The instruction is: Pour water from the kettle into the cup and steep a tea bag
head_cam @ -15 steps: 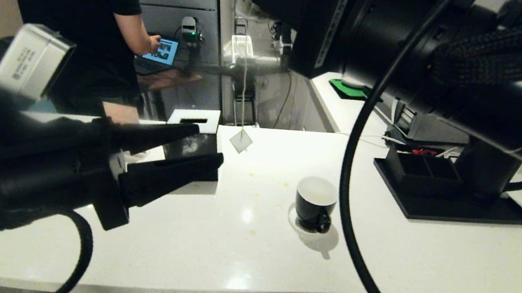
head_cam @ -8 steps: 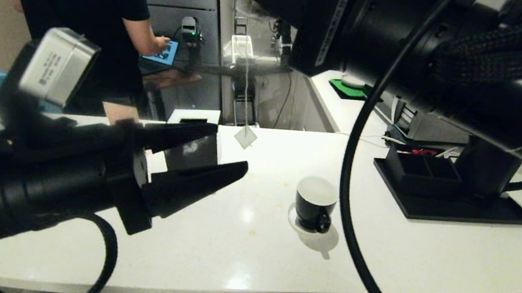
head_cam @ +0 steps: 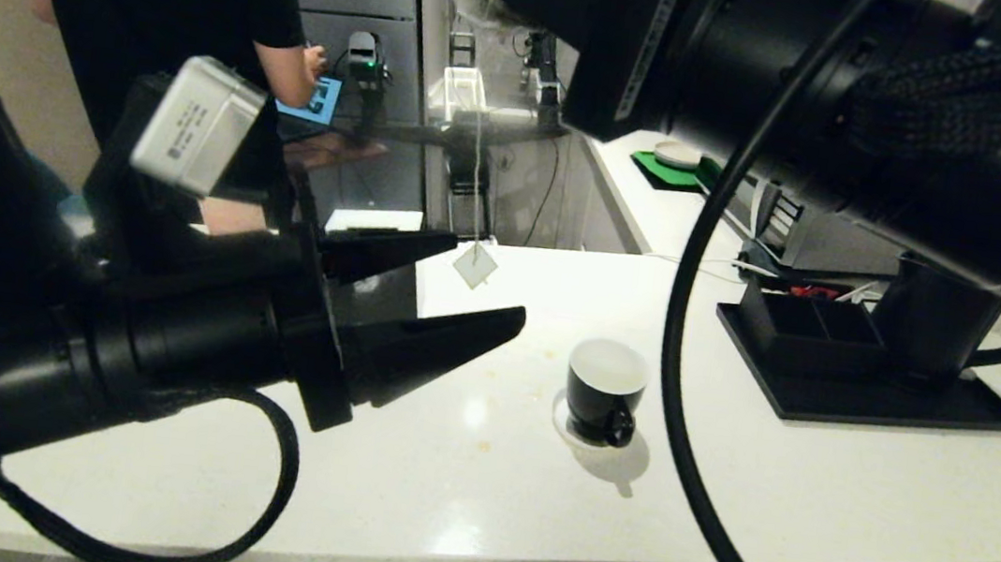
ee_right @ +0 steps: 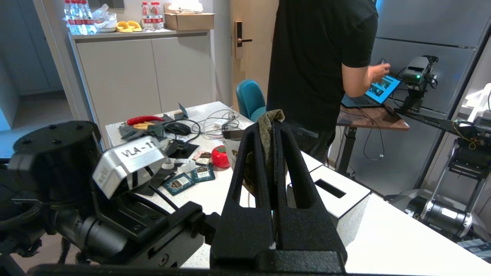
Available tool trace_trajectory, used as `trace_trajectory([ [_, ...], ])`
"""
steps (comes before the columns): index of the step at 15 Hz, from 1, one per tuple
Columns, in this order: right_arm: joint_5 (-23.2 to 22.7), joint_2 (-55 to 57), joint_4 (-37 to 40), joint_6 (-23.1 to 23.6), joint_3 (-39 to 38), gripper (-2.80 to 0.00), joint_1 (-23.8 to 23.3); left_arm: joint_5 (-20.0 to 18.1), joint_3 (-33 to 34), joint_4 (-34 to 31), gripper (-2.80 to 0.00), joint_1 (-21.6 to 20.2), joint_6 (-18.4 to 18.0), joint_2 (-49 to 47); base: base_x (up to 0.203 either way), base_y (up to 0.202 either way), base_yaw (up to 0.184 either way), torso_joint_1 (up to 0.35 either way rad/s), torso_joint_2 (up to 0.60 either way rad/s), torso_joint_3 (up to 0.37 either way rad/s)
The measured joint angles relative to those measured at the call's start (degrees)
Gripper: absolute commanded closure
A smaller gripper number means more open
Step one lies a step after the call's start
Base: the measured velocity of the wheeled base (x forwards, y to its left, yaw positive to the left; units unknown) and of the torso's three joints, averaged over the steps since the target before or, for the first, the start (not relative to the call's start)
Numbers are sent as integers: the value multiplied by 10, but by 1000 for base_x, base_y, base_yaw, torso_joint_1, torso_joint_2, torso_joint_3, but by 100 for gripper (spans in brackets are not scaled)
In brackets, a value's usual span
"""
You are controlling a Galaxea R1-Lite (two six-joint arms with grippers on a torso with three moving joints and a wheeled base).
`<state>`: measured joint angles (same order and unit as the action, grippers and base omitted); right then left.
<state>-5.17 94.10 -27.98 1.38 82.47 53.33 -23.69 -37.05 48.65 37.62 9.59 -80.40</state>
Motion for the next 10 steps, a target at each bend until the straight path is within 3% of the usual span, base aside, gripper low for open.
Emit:
trace_trajectory([
  [10, 0, -3, 0, 0, -2, 0, 0, 0, -1, 1, -280, 2, -1, -10, 0, 0, 0, 0, 0, 0],
])
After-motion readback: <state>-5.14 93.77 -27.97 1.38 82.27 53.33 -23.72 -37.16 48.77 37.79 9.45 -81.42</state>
